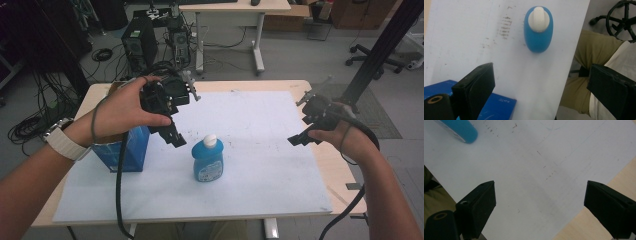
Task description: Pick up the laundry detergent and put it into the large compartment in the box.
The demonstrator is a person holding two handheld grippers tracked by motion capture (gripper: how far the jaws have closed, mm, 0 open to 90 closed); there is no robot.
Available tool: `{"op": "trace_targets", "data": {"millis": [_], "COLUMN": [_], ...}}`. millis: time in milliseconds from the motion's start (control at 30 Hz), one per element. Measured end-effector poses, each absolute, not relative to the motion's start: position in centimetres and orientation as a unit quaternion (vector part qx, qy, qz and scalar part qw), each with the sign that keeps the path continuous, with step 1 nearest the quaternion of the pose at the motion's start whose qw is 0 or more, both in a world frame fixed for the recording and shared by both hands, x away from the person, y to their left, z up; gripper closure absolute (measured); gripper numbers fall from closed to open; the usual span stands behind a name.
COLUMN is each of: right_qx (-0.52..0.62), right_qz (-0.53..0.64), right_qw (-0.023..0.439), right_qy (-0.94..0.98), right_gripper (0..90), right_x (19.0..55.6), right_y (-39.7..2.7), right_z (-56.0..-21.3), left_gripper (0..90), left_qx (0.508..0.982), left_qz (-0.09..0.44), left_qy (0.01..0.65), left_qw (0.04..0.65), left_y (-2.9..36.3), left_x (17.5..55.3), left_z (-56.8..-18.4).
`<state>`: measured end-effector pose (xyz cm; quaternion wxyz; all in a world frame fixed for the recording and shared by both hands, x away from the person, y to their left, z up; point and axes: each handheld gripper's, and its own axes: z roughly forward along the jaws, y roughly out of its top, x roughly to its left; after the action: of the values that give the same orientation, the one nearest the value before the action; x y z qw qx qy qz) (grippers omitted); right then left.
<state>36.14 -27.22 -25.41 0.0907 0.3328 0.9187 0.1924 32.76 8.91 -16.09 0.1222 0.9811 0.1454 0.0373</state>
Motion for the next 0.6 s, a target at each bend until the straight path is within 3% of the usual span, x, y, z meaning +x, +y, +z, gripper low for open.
{"op": "trace_targets", "data": {"millis": [600], "right_qx": [0.331], "right_qz": [0.193], "right_qw": [0.09], "right_qy": [0.92], "right_gripper": [10.5], "right_x": [36.1], "right_y": [-26.9], "right_z": [-25.4], "left_gripper": [8.0], "left_qx": [0.98], "left_qz": [0.034], "left_qy": [0.162], "left_qw": [0.111], "left_y": [6.6], "left_x": [32.8], "left_z": [-16.6]}}
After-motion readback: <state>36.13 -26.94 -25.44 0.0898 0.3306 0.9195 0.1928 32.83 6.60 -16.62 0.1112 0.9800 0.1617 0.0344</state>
